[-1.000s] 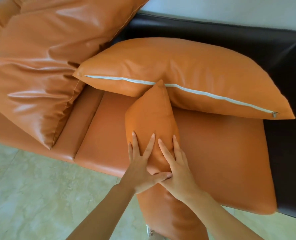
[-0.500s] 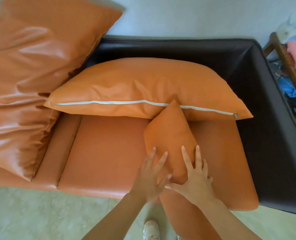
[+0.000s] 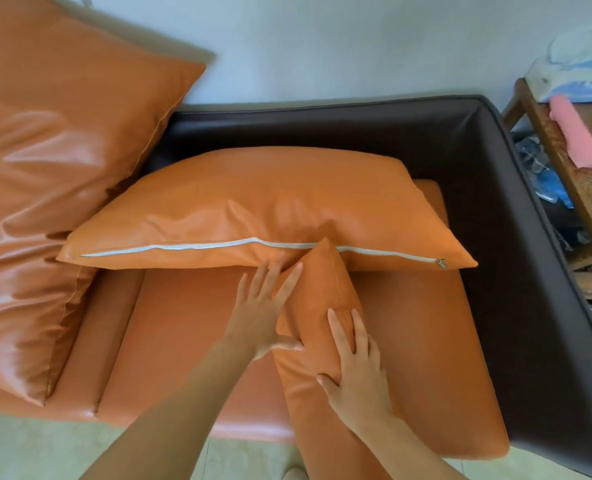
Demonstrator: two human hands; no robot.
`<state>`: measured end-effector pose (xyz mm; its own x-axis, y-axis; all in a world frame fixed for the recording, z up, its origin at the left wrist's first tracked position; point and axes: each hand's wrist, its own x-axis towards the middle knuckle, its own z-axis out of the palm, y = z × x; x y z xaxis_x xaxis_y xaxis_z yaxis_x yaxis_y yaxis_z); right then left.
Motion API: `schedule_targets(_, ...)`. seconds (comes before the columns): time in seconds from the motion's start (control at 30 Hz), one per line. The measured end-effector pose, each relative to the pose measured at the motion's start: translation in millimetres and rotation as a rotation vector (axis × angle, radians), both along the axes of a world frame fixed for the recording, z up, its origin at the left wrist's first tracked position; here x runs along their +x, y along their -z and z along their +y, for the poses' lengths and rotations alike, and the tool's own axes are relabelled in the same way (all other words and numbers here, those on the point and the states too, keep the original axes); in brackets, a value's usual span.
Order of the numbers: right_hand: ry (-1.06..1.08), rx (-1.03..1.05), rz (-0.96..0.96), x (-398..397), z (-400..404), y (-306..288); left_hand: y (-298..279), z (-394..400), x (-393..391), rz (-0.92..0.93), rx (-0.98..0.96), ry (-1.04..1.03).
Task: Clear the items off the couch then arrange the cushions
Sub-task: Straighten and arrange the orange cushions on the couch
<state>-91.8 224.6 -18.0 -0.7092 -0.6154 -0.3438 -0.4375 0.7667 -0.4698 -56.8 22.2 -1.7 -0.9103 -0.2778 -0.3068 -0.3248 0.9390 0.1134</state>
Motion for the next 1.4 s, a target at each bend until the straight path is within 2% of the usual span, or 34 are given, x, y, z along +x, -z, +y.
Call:
schedule_targets(0.13,-0.005,0.039,0.044,-10.8,18.1,-3.3,-15.3,-38.8,-27.4,0.109,-0.259,-0.112)
schedule_targets(0.23,-0.014,0.099,0.096,-21.5,26.3,-7.4,-21.0,-65.9,-47.5,0.068,-0.354,-0.166)
schedule_targets(0.3,-0.043,0.211,0.074,-32.5,25.4,-12.7,-21.1,-77.0,-63.7,0.055,-0.39,-0.136)
schedule_targets(0.43,-0.056,0.317,0.04,-50.3,17.1,-14.1,-7.8,-84.3,-93.7,0.024,-0.39,-0.104)
schedule_targets(0.5,-0.127,0.321,0.135,-55.6,9.9,-11.7,1.2,-87.4,-98.2,0.078,-0.413,-0.106)
schedule_targets(0.73,-0.16,0.431,0.095,-61.3,-7.1,-23.6,6.8,-113.3,-102.0,0.182,-0.438,-0.052)
schedule_targets(0.97,-0.139,0.391,0.107,-65.8,-7.5,-15.1,-4.7,-132.0,-121.5,0.11,-0.388,0.038)
schedule_targets(1.17,-0.118,0.397,0.11,-63.0,-6.9,-3.7,1.2,-120.9,-114.0,0.142,-0.357,-0.009)
schedule_targets(1.23,-0.148,0.341,0.181,-63.4,-4.3,-2.0,-0.6,-118.9,-112.1,0.166,-0.326,-0.035)
schedule_targets(1.3,-0.147,0.33,0.185,-62.7,-2.4,-2.1,-9.4,-112.4,-111.4,0.097,-0.295,-0.072)
schedule_targets(1.4,-0.124,0.334,0.185,-59.5,-1.7,-8.0,-23.3,-94.3,-109.5,-0.062,-0.372,-0.058)
